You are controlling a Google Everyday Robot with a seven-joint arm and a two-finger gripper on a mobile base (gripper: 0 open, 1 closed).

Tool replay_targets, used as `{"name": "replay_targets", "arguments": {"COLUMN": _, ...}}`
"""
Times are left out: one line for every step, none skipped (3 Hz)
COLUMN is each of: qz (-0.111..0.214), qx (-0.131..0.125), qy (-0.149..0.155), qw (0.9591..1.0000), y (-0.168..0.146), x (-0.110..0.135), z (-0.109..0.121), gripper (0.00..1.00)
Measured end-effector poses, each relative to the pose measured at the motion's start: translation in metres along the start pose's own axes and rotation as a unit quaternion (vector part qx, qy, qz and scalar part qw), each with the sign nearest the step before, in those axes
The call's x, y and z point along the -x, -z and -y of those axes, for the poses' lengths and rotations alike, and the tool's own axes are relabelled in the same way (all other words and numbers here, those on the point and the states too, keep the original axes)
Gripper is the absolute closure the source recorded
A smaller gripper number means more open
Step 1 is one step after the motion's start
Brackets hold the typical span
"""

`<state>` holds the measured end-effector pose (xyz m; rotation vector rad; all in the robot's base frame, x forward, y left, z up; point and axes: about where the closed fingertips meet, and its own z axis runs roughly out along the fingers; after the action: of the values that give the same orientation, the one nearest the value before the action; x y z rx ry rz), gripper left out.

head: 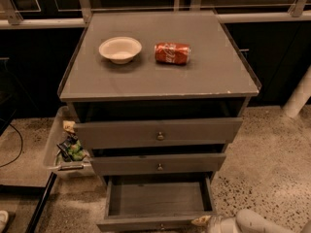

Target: Close bottom drawer

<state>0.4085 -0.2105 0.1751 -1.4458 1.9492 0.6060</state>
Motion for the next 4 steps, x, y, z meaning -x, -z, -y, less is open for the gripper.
{"name": "replay_targets", "arguments": {"qz": 0.012, "qx": -0.001, "qy": -0.004, "qw": 0.9999, "y": -0.005, "x": -0.001, "z": 0.005, "gripper": 0.0}}
{"name": "replay_targets", "arguments": {"qz": 0.012, "qx": -0.001, "qy": -0.004, "qw": 0.9999, "y": -0.005, "x": -0.001, "z": 0.003, "gripper": 0.18}}
{"name": "replay_targets", "arguments": {"qz": 0.003, "qx": -0.016, "qy": 0.012, "qw": 0.9998, "y": -0.02, "x": 0.0, "z": 0.023, "gripper": 0.42}}
{"name": "replay_targets", "arguments": {"qz": -0.012, "qx": -0.028, "qy": 0.041, "qw": 0.9987, "y": -0.035, "x": 0.006, "z": 0.058, "gripper": 0.65}}
